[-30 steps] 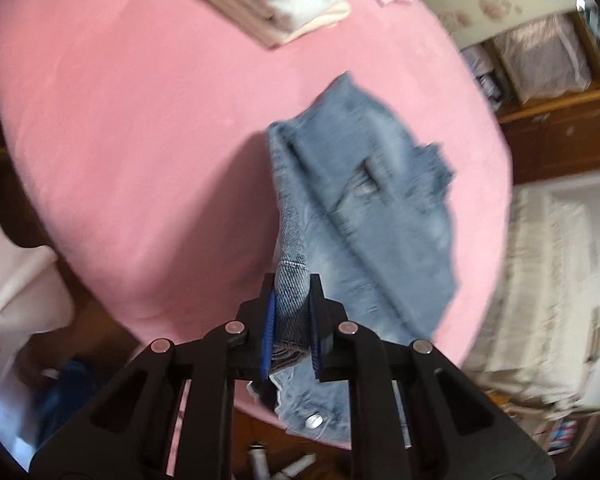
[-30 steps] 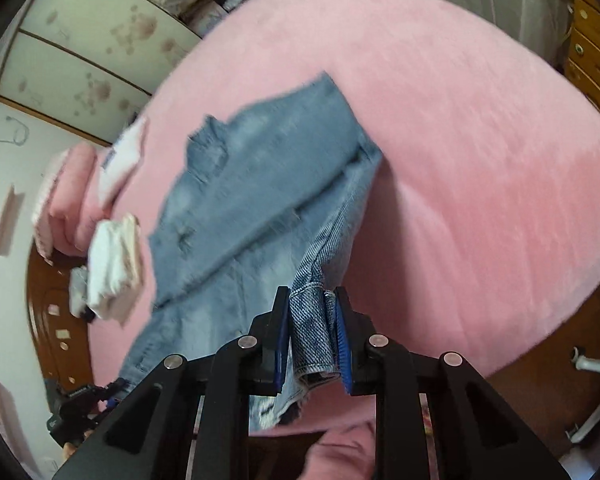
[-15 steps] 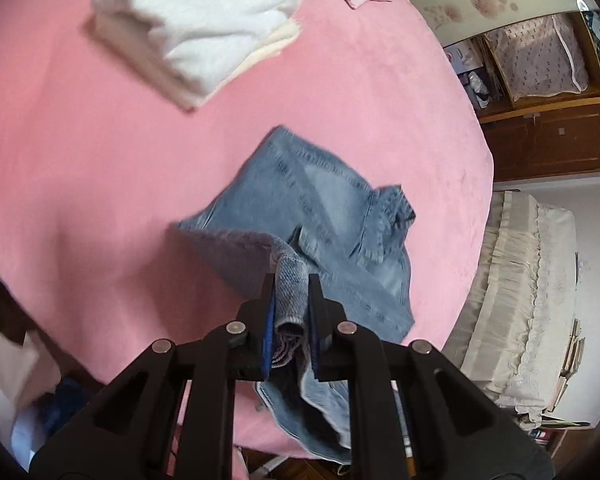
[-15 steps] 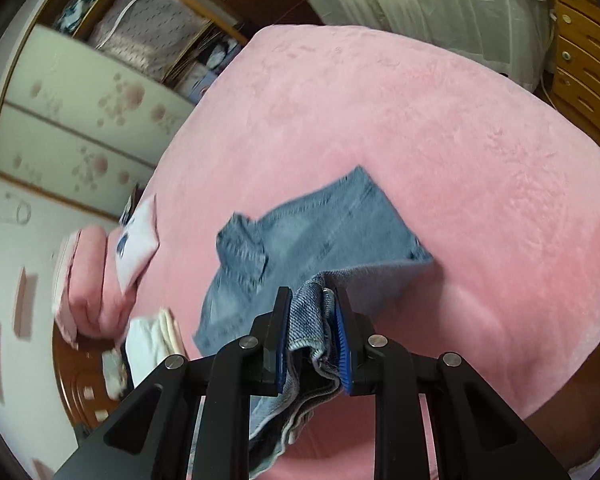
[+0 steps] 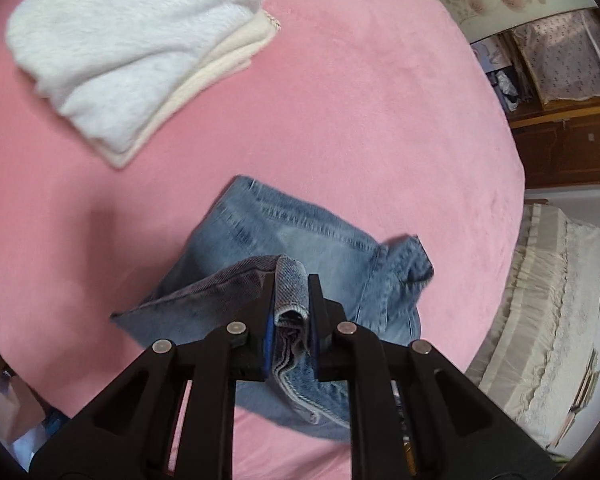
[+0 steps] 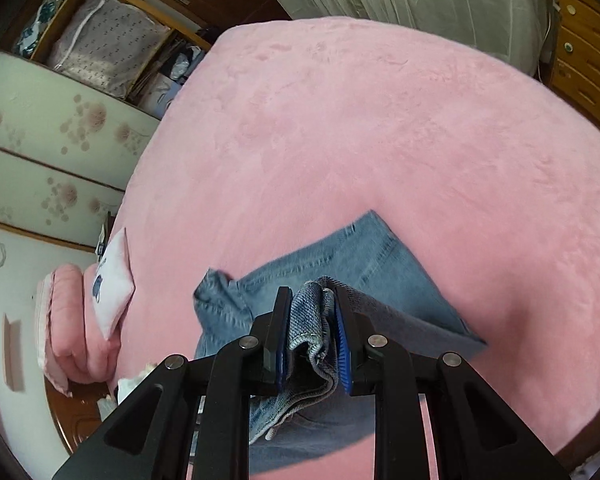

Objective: Fold large clothes
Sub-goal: 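Lift the hem with both tools and fold it toward the collar, then lay the folded hem down and open both tools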

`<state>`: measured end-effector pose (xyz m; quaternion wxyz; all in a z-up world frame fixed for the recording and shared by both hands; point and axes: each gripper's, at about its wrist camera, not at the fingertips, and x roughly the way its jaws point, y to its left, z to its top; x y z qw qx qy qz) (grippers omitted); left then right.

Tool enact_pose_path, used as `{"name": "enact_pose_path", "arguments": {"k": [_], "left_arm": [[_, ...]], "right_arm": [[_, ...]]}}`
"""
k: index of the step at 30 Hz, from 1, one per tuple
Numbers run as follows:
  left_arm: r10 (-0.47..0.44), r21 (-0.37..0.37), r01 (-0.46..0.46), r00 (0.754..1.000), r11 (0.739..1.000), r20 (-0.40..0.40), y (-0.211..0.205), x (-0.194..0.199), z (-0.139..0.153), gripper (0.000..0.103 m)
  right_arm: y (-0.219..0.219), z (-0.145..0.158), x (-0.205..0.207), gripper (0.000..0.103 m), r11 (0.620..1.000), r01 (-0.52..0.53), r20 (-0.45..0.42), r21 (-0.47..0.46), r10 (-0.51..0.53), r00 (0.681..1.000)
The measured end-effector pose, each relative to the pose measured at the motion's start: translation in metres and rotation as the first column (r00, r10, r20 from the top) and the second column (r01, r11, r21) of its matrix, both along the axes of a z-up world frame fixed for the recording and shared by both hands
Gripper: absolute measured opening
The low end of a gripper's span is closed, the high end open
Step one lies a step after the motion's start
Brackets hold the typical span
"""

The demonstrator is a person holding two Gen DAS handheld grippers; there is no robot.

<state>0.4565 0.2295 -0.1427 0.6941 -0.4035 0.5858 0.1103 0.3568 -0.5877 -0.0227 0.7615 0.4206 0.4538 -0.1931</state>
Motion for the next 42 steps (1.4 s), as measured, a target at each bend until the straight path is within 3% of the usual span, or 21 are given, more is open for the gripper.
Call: {"name": "enact_pose_path", "arguments": {"k": [4, 8, 12, 16, 20, 23, 28, 34, 36, 37, 42], "left_arm": [[0.021, 0.031, -0.020, 0.999, 0.999, -0.048, -0.005, 0.028, -0.036, 0.010], [0.051, 0.049, -0.049, 0.998, 0.998, -0.035, -0.008, 0.042, -0.073, 0.010], [0.000, 0.156, 0.003, 1.000, 0.988, -0.017, -0.018, 0.053, -0.107, 0.011], [-0.057, 0.212, 0.058, 0.998, 0.976, -0.013, -0.031, 0.058, -0.120, 0.014], [-0.018, 0.238, 0.012, 1.000, 0.971, 0.023, -0.028, 0.061, -0.107, 0.030], [-0.016, 0.311, -0.007, 0.997, 0.950, 0.072, -0.029, 0.060, -0.081, 0.049], [-0.136, 0.354, 0.086, 0.984, 0.931, 0.118, -0.057, 0.041, -0.040, 0.049], [-0.328, 0.343, 0.268, 0.936, 0.901, 0.130, -0.110, -0.010, -0.014, 0.049], [-0.357, 0.340, 0.303, 0.928, 0.890, 0.110, -0.131, -0.030, -0.010, 0.042], [-0.365, 0.335, 0.313, 0.925, 0.889, 0.103, -0.141, -0.038, -0.008, 0.032], [-0.477, 0.249, 0.435, 0.867, 0.865, 0.142, -0.198, -0.085, -0.018, 0.018]], "right_arm": [[-0.003, -0.031, 0.045, 0.019, 0.999, -0.029, -0.041, -0.040, 0.027, 0.999], [-0.002, -0.065, 0.073, 0.019, 0.998, -0.014, -0.067, -0.060, 0.010, 0.998], [-0.005, -0.098, 0.091, 0.020, 0.995, 0.015, -0.070, -0.102, -0.022, 0.997], [-0.002, -0.140, 0.086, 0.021, 0.985, 0.049, -0.078, -0.164, -0.062, 0.995], [0.002, -0.125, 0.094, 0.022, 0.957, 0.022, -0.049, -0.291, -0.038, 0.998], [0.006, -0.104, 0.098, 0.027, 0.928, -0.055, -0.047, -0.369, 0.040, 0.998], [0.023, -0.067, 0.086, 0.028, 0.927, -0.118, -0.024, -0.357, 0.117, 0.993], [0.079, -0.022, 0.043, 0.028, 0.935, -0.206, 0.050, -0.289, 0.229, 0.972], [0.106, -0.012, 0.027, 0.028, 0.933, -0.232, 0.076, -0.276, 0.262, 0.962], [0.119, -0.009, 0.020, 0.027, 0.930, -0.253, 0.086, -0.267, 0.285, 0.955], [0.194, -0.014, -0.015, 0.019, 0.878, -0.425, 0.081, -0.222, 0.451, 0.889]]}}
